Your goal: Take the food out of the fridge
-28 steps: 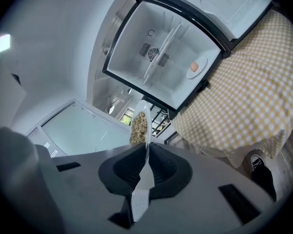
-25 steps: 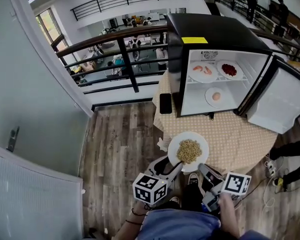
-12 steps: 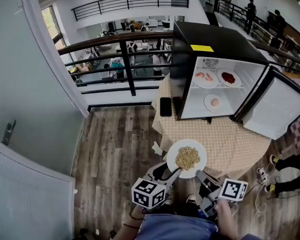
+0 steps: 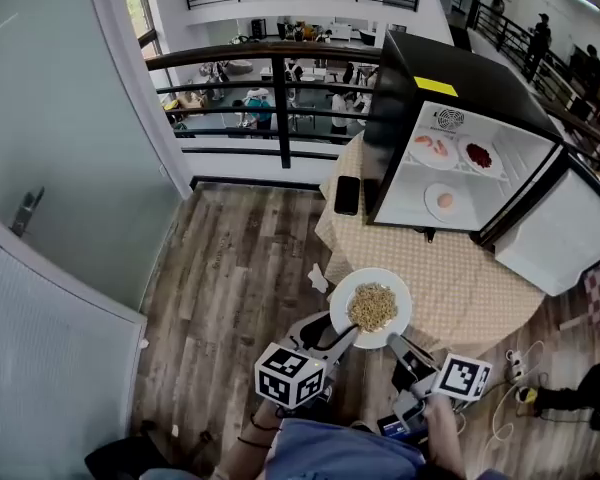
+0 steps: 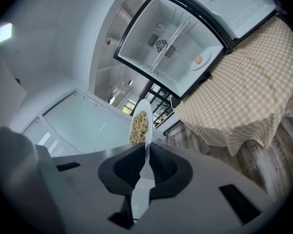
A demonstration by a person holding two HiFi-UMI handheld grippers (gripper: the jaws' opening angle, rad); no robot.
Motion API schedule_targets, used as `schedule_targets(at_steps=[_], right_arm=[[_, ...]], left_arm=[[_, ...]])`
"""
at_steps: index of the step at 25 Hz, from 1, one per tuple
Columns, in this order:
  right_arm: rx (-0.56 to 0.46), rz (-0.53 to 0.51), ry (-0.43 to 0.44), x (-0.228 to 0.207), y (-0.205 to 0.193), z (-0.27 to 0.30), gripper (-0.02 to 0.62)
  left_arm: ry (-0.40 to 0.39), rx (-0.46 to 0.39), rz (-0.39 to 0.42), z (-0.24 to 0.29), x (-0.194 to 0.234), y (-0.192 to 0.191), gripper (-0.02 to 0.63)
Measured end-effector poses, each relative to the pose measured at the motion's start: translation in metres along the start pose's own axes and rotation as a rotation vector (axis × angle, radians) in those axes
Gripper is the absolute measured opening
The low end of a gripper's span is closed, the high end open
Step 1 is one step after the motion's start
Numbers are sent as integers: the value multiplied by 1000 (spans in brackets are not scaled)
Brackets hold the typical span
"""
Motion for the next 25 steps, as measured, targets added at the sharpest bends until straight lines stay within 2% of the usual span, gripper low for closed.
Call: schedule_targets(at_steps=[12,17,22,25], right_arm=[[-18,23,72,-16,-24,-92,32],[-4,40,103,-25,-39,-134,32],[30,10,86,-28,-57,-177,32],[30,32,117,-26,-67,-194,32]], left_arm=[[33,12,4,-4,-78,-62,218],[59,1,2,-9,-113,-98,218],[81,-17,-12,-23,-146,-131,218],[100,-30,-2,-31,-163,-147,218]])
Point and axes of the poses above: the fingertips, and each gripper's own axes: z forward along the fingers, x to its left, y out of its top, the point moved 8 cm from there along -z, backward along the fingers, and after that the axes turned 15 degrees about -z, right-handed, at the moved point
